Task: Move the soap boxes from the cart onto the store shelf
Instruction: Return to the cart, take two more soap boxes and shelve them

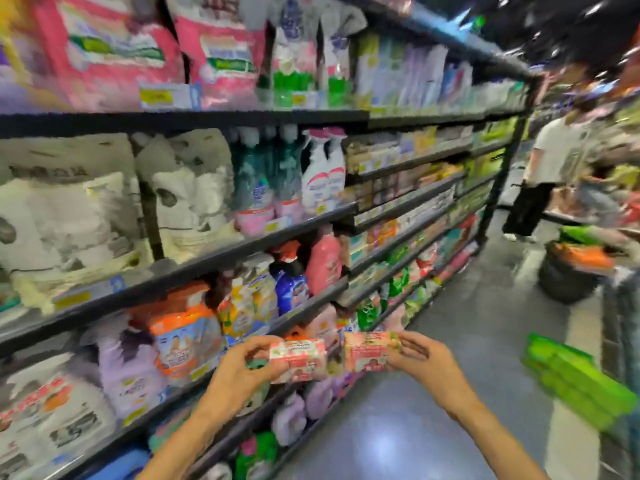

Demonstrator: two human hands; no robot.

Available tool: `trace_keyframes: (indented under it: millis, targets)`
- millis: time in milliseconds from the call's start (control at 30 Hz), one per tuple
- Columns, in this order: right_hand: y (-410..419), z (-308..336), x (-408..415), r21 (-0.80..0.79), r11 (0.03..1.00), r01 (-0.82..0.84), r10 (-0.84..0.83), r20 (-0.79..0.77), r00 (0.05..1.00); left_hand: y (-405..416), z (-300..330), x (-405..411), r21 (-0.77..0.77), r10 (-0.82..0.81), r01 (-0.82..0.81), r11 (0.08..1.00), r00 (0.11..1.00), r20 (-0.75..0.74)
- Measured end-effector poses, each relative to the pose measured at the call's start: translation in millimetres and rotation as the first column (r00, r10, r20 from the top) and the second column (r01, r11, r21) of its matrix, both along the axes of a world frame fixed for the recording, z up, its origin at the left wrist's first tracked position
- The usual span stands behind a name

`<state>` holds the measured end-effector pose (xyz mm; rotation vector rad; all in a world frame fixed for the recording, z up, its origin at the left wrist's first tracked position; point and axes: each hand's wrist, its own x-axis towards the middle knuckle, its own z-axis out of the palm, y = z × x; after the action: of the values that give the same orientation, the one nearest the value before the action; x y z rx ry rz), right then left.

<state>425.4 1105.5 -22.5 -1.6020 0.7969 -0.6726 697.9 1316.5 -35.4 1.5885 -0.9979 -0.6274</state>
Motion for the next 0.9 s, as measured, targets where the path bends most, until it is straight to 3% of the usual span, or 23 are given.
trace_keyframes:
  millis: [233,467,900]
  targets:
    - [-127,42,-139,-0.138,0.973,0.186,-0.179,0.06,0.982,-196,47,-101,-0.06,-0.157,0.162,0.985,0.985,0.074]
    - [-246,73,-260,-0.18,0.924,0.339,-0.33,0.076,0.941,-357,80,-203,-0.113,-0.308,0.318,0.941,0.946,0.102]
    - [-477,109,-348,-0.179,0.849,0.498,-0.478,0.144,0.867,-649,120,-290,-0.178,-0.453,0.468,0.865,0.883,0.122]
